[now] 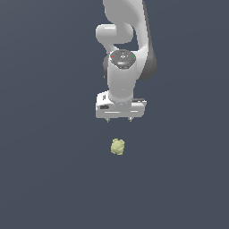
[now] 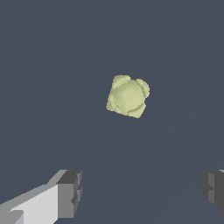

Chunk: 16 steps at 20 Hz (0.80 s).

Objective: Pick up the object and move it to a goal position.

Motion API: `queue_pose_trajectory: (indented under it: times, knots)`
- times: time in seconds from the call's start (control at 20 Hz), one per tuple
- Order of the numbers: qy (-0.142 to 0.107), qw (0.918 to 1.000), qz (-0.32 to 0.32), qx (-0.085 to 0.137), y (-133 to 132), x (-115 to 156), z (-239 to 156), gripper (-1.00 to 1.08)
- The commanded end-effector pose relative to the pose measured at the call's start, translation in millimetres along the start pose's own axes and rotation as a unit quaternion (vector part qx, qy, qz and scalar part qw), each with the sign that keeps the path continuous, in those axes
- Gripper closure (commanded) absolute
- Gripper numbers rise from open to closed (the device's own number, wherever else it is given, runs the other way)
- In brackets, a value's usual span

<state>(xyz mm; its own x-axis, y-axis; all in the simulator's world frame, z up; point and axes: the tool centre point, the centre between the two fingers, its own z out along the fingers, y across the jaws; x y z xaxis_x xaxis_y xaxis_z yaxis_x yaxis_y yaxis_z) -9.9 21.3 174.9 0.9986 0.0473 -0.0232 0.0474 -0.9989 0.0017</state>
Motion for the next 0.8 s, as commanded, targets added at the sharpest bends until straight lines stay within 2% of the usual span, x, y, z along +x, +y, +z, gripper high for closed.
queue_pose_trajectory:
  times: [0.0,0.15,0.45,0.75]
  knots:
    - [0.0,1.0,0.0,0.0,0,0,0,-0.92]
    - [0.002,1.0,-0.005,0.0,-5,2,-2,-0.92]
    - [0.014,0.9994,-0.031,-0.001,-32,9,-11,-0.92]
    - [0.014,0.9995,-0.029,-0.001,-31,10,-10,-0.92]
